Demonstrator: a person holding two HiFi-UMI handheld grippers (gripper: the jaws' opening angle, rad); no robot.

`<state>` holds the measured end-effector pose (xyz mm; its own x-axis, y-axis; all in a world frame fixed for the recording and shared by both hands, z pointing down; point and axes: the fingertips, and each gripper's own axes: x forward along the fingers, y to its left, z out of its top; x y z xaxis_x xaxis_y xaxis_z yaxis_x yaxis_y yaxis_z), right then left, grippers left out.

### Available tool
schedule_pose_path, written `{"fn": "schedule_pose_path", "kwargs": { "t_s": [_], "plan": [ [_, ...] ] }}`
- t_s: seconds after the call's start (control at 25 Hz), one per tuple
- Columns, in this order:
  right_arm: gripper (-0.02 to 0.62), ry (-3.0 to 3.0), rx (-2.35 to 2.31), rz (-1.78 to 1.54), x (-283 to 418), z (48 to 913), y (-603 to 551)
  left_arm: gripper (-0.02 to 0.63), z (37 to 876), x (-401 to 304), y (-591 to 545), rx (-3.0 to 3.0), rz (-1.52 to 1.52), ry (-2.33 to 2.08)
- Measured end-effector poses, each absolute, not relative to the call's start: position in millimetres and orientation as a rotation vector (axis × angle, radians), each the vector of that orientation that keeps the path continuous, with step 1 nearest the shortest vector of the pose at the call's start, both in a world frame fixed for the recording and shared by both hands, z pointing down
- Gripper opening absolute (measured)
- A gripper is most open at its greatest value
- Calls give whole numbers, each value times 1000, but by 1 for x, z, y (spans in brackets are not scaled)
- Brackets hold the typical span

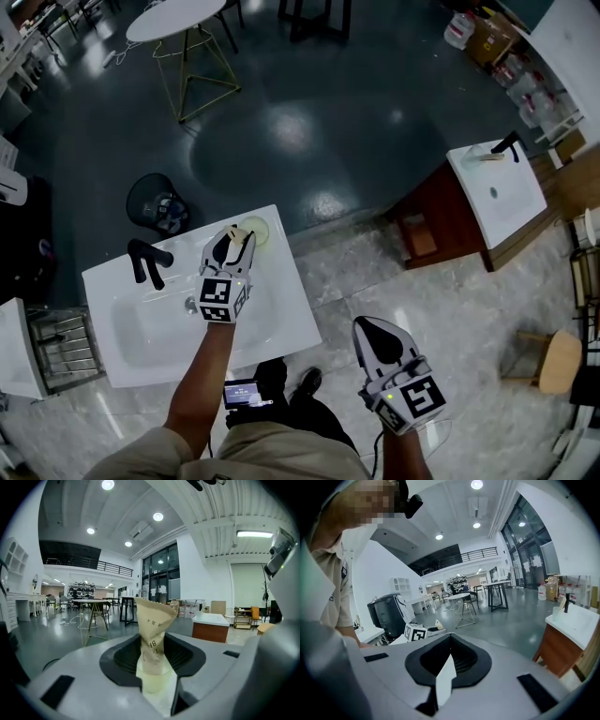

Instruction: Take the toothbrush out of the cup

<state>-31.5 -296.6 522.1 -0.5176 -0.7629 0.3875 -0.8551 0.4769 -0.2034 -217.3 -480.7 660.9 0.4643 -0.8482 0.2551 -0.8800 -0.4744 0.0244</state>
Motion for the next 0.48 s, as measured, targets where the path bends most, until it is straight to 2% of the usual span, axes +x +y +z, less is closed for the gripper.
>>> {"fn": "schedule_pose_path", "kwargs": {
  "t_s": [0.12, 0.16, 0.2, 0.48],
  "plan": [
    [3, -2483, 1398, 553, -29, 521, -298, 110, 653, -219, -481, 2564, 294, -1541],
    [3, -2485, 1401, 552, -29, 519, -298, 61, 649, -219, -480, 2571, 287, -1545],
    [4, -2488, 1404, 551, -28, 518, -298, 41, 645, -219, -479, 2580, 281, -1548],
    [3, -2517, 1408, 527, -27, 500, -298, 31, 604, -223, -471, 2645, 250, -1573]
  ]
}}
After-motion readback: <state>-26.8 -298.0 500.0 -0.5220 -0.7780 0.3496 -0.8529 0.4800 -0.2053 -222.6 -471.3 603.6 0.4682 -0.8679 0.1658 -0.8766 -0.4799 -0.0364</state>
